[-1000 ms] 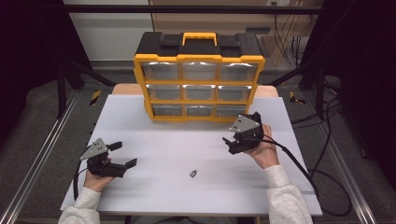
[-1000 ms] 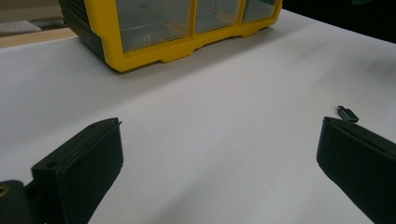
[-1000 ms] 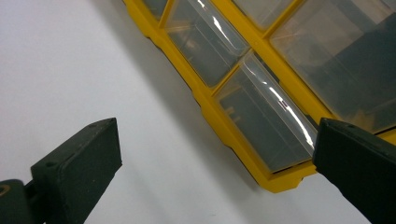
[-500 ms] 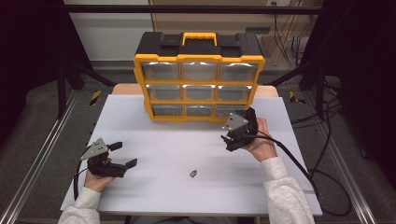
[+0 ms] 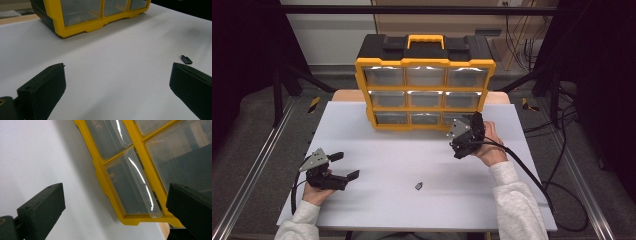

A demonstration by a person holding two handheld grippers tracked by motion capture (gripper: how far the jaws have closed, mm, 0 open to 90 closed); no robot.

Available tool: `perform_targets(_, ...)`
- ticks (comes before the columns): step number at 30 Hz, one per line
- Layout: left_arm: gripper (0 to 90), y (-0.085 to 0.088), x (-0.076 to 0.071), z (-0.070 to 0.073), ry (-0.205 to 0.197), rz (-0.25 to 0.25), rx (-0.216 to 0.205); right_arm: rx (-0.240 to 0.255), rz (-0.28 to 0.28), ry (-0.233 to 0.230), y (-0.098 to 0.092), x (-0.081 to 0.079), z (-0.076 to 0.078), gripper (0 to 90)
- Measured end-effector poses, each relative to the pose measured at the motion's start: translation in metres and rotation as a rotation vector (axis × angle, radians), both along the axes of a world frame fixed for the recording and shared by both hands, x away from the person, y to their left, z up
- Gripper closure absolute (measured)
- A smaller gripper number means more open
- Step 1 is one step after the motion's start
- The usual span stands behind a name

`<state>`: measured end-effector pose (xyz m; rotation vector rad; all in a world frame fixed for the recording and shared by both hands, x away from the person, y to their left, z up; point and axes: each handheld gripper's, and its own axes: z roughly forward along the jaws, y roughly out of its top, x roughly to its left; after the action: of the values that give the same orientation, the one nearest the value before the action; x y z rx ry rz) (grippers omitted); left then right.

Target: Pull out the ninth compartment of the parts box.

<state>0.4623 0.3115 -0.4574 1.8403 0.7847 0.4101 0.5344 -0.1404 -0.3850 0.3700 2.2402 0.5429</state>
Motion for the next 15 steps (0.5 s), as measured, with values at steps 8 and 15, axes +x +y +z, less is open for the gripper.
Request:
perform_targets(8,0.0,0.0001,0.0000,0.0000,0.000,0.001,0.000,-0.031,-0.009,-0.004,0.0018,0.0060,-0.0003,2.6)
perform_targets(15,0.0,0.0005,-0.0001,0.0003,-0.002,0.003,-0.001,-0.055,-0.004,-0.010,0.0050,0.0095,-0.0011,2.5)
